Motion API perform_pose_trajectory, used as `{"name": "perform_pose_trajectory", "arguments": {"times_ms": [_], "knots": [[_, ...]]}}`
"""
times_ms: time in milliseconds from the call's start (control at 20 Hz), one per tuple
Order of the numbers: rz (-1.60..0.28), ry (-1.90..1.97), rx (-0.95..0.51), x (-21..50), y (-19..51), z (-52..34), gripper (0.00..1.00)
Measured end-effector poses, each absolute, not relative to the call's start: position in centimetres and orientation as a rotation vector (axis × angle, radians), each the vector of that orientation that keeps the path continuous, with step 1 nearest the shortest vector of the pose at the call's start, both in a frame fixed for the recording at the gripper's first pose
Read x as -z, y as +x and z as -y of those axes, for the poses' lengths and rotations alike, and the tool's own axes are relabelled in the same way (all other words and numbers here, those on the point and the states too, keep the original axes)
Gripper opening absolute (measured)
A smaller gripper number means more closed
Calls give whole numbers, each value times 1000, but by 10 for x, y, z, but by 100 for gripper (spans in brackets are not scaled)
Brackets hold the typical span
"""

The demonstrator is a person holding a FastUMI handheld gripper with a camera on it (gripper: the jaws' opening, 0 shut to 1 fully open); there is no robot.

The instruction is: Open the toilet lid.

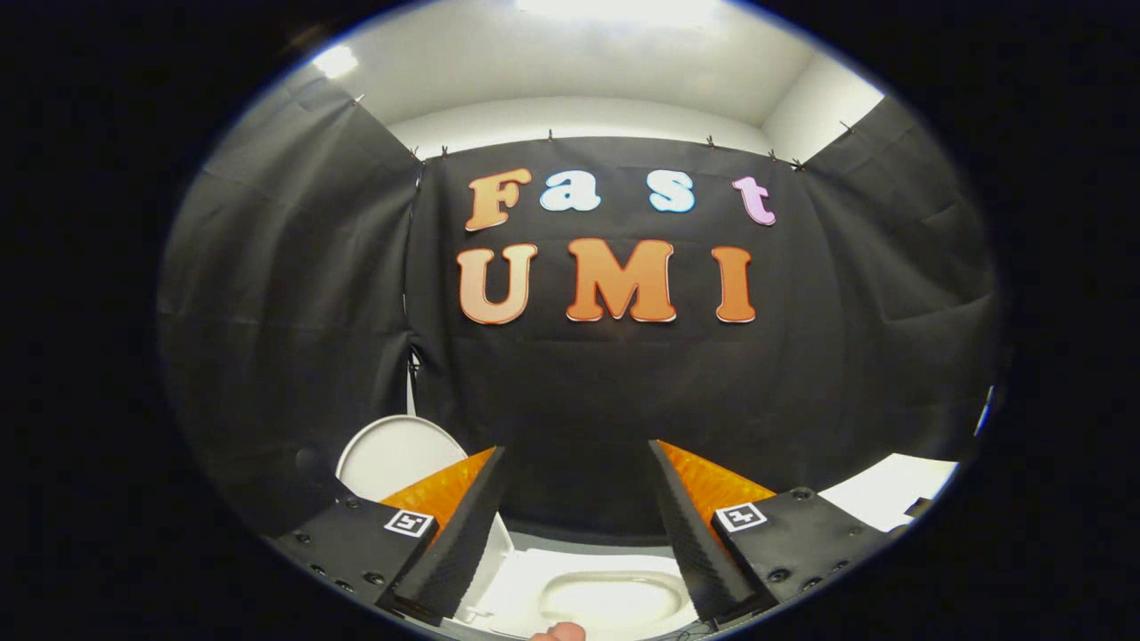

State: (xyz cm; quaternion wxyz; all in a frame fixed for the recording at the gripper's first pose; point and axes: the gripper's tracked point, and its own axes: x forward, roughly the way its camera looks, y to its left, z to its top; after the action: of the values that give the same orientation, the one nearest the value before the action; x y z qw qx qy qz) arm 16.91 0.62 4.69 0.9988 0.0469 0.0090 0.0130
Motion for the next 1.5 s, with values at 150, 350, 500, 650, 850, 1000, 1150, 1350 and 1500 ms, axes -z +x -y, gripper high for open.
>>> {"name": "perform_pose_trajectory", "arguments": {"times_ms": [150, 350, 500, 650, 850, 1000, 1150, 1350, 1500], "knots": [[-26, 54, -13, -28, 158, 17, 99], [-63, 5, -18, 1, 137, 35, 98], [-57, 61, -17, 8, 123, 46, 98], [-12, 151, -9, 6, 101, 62, 98], [-25, 200, -60, 36, 71, 66, 99], [-31, 196, -61, 48, 69, 70, 100], [-21, 157, -69, 46, 68, 59, 100], [-27, 122, -96, 44, 68, 43, 99], [1, 123, -124, 34, 70, 30, 99]]}}
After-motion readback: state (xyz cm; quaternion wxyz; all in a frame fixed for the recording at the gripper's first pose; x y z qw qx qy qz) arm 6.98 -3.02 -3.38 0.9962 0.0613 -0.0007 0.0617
